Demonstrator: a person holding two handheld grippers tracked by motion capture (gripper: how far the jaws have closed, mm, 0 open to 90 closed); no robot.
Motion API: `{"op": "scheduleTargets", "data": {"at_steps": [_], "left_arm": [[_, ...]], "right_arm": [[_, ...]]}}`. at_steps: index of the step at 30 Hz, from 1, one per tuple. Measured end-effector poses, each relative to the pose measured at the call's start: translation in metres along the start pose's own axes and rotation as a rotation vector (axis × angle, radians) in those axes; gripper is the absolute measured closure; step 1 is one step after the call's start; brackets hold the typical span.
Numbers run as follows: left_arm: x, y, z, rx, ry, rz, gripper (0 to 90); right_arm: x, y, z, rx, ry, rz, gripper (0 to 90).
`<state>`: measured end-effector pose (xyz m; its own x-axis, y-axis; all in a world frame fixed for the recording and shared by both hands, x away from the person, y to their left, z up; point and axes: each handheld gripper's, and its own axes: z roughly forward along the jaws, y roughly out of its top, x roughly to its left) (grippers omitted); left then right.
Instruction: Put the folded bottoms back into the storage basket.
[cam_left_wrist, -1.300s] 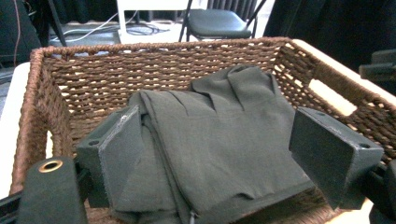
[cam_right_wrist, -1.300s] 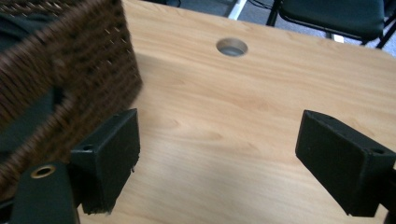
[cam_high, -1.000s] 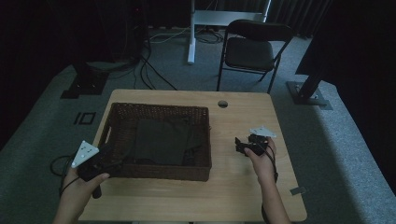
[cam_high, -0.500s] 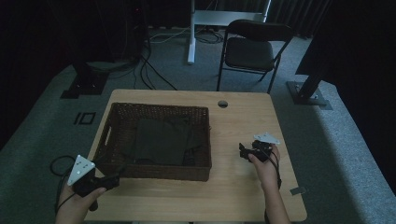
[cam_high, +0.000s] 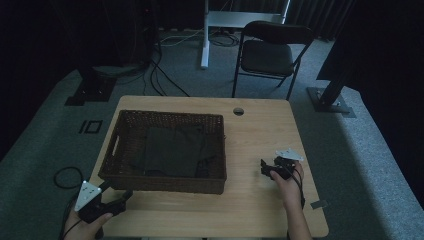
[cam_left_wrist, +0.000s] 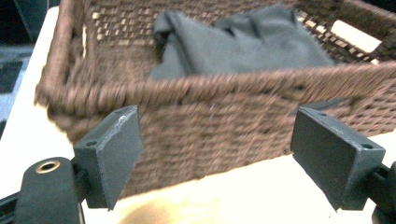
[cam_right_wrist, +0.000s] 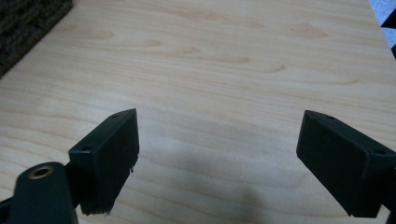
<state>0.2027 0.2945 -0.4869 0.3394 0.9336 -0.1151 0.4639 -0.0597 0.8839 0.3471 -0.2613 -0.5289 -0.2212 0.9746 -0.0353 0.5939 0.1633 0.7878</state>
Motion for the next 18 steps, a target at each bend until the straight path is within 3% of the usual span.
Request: {"op": "scheduleTargets", "data": {"at_steps": [5,8,18], "left_arm": [[0.004,-0.011,0.004,0.035,0.017,0.004,17.6],[0.009,-0.019,0.010,0.051,0.015,-0.021,17.6],[0.022,-0.040,0.027,0.130,0.089,-0.040,21.2]], "right_arm": [[-0.003,-0.005,0.000,0.020,-0.025,0.006,12.4],[-0.005,-0.007,-0.001,0.021,-0.029,0.012,12.4],[-0.012,-0.015,-0.003,0.046,-0.049,0.020,12.4]]}}
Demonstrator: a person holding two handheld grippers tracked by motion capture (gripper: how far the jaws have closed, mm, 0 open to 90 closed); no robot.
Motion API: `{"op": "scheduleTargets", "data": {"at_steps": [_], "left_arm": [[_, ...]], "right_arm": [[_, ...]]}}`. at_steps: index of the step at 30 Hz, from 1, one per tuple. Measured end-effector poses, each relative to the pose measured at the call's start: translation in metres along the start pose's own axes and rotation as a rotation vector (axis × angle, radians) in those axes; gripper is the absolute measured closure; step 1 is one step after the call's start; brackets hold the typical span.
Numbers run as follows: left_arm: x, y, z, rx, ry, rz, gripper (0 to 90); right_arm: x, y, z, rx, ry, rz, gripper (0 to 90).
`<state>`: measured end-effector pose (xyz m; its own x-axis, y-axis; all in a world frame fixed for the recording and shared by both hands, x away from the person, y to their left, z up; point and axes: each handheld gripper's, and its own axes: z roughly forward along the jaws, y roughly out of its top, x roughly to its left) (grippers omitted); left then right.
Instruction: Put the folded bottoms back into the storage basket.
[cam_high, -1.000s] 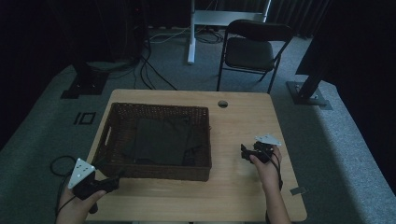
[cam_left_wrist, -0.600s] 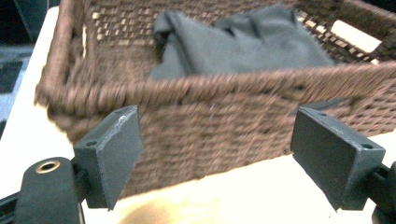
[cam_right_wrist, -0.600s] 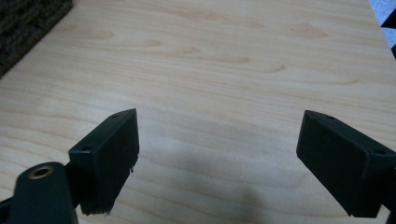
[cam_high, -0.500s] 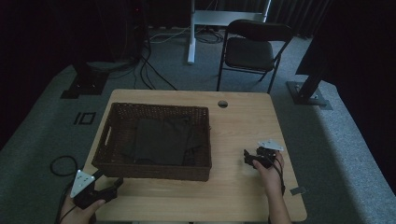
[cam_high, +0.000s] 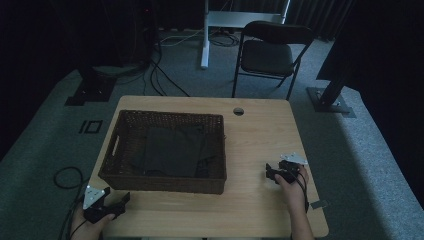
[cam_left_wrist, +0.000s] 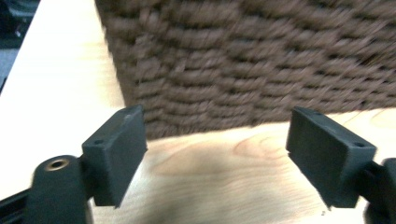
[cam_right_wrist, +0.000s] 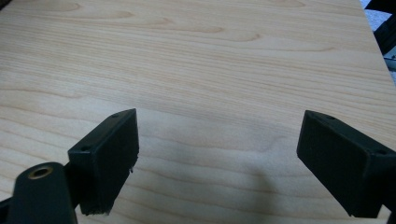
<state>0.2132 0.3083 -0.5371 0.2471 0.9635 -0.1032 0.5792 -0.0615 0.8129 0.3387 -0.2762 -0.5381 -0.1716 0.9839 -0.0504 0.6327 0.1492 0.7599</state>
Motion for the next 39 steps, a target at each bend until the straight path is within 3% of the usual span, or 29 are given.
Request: {"op": "scheduleTargets", "data": {"at_steps": [7,9,13,19,25,26,30,39], "left_arm": [[0.005,-0.006,0.005,0.010,0.044,-0.014,18.0],[0.004,-0.007,0.007,0.027,0.053,0.015,18.0],[0.006,-0.010,0.010,0.039,0.053,-0.017,18.0],[0.008,-0.011,0.014,0.065,0.073,-0.019,17.8],[0.006,-0.011,0.015,0.087,0.119,0.028,17.9],[0.004,-0.011,0.016,0.091,0.137,0.032,16.6],[0.002,-0.012,0.016,0.084,0.159,0.016,15.6],[0.001,-0.013,0.016,0.077,0.166,0.007,15.7]], "right_arm": [[-0.007,-0.007,-0.001,0.007,0.004,0.022,12.4],[-0.008,-0.009,0.000,0.014,0.010,0.017,12.3],[-0.008,-0.013,0.002,0.038,0.017,0.011,12.2],[-0.009,-0.016,0.003,0.043,0.009,0.019,12.2],[-0.010,-0.016,0.004,0.043,0.001,0.026,12.6],[-0.010,-0.016,0.004,0.051,0.016,0.052,12.8],[-0.010,-0.016,0.004,0.053,0.032,0.053,12.9],[-0.010,-0.017,0.005,0.054,0.036,0.051,12.5]]}}
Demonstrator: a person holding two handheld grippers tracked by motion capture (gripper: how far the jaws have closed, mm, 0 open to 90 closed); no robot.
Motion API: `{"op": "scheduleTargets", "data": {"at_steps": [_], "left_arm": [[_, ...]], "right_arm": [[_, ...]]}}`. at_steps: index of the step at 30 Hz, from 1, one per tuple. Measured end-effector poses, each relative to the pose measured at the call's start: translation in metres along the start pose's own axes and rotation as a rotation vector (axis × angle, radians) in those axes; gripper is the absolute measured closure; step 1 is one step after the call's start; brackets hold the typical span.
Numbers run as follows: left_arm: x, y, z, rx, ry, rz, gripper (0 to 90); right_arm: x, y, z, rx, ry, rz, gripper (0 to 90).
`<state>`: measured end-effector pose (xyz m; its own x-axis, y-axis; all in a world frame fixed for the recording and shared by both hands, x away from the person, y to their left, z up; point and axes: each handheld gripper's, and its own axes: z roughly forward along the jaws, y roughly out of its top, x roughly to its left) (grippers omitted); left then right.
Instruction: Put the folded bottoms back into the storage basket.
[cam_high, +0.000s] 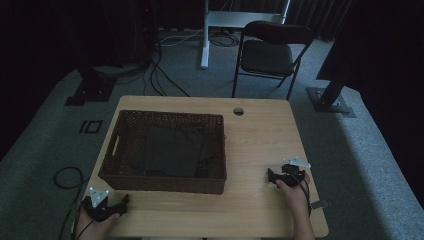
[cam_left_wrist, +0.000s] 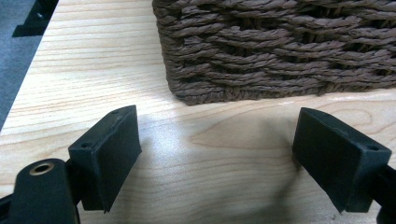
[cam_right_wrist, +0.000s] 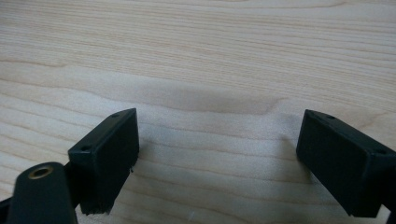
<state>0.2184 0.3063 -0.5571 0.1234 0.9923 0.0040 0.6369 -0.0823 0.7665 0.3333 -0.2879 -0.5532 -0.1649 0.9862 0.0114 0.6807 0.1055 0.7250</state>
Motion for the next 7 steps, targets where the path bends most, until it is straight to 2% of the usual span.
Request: {"op": "scheduleTargets", "data": {"at_steps": [7], "left_arm": [[-0.0003,-0.0007,-0.0002,-0.004,0.006,-0.005,15.6]], "right_arm": [[0.0003,0.0000,0.0001,0.000,0.006,-0.005,12.4]]}}
